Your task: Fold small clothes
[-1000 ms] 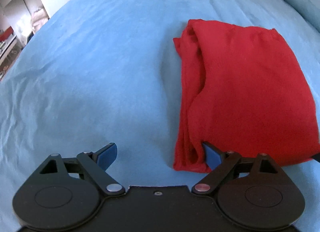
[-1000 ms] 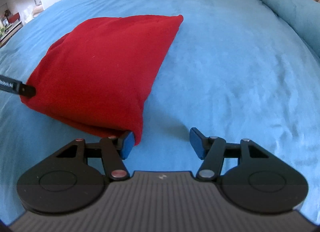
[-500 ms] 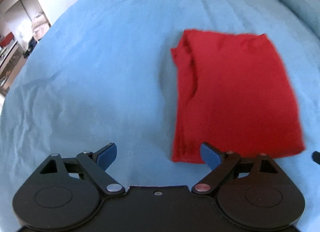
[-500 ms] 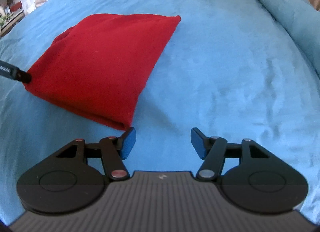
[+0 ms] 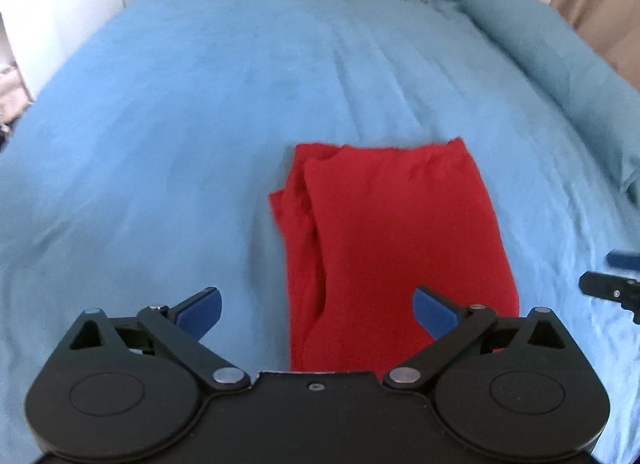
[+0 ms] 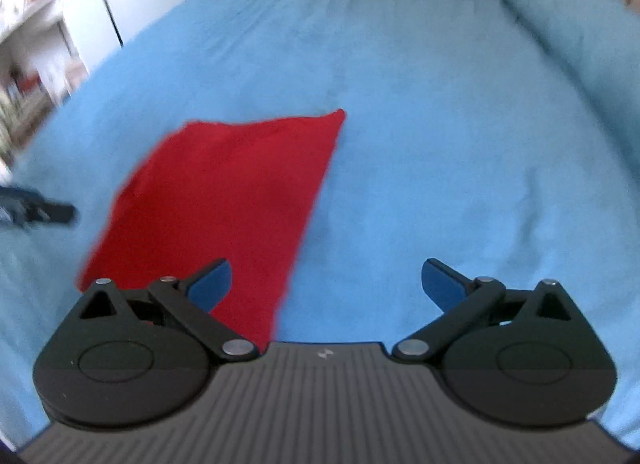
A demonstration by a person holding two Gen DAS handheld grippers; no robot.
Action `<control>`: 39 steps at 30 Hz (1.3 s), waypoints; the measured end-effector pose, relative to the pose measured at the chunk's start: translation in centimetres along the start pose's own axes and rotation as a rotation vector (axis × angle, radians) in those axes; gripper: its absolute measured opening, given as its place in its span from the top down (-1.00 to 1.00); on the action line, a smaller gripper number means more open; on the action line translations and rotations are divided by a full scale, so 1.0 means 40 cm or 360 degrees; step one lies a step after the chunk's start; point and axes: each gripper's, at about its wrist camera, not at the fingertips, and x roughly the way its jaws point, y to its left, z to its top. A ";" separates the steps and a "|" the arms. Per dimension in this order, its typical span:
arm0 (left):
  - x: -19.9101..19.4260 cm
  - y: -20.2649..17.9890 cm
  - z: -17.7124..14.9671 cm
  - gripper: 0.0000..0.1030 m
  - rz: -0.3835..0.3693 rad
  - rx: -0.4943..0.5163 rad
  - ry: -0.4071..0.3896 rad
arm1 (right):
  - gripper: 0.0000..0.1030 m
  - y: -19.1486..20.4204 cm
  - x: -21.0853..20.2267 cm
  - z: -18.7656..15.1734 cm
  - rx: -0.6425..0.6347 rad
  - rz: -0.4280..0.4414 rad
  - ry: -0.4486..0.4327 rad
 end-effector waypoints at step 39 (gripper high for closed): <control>0.077 -0.065 0.002 0.56 -0.0335 -0.0169 -0.0002 | 0.20 -0.045 0.111 0.054 0.0506 0.0588 0.0051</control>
